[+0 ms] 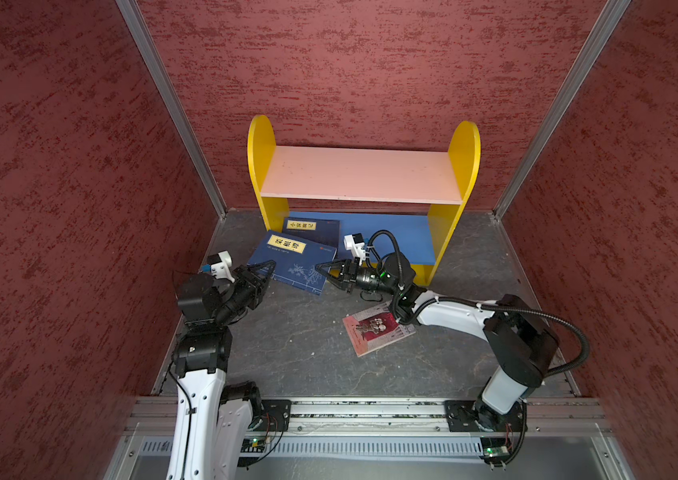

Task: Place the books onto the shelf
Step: 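Carry the blue book with the right gripper onto the blue shelf stack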

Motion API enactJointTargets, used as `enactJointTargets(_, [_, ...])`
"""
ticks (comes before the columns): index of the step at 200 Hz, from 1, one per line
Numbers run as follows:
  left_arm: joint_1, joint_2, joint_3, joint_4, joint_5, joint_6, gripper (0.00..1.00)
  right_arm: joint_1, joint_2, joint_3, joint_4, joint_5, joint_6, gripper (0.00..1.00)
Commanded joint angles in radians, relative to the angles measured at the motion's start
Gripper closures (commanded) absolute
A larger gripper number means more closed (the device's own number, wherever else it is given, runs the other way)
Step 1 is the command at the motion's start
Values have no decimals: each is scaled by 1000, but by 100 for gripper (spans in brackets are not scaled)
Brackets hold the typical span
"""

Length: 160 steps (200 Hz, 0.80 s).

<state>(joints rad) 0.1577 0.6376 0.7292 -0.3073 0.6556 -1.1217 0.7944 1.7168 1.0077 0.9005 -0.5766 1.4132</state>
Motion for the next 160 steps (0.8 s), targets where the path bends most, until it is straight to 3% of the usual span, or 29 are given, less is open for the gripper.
enactJointTargets(1, [-3,-1,-6,-29,-17,44,60,-37,2,46,14,-47,-22,100])
enactJointTargets(21, [-1,-3,2,-63,-33,63,41,-64,-5,50,-3,-76,-26,100])
enactJointTargets(37, [3,4,37,-179,-93,109,34,-87,-7,58,-35,-106,-41,100])
enactJointTargets(59, [28,9,77,-294,-148,160,30,-128,-14,73,-119,-156,-83,100])
enactJointTargets(110, [39,7,87,-262,-99,160,26,-246,7,109,-248,-273,-157,100])
enactJointTargets(160, [40,9,73,-214,-23,156,23,-293,72,204,-363,-338,-262,100])
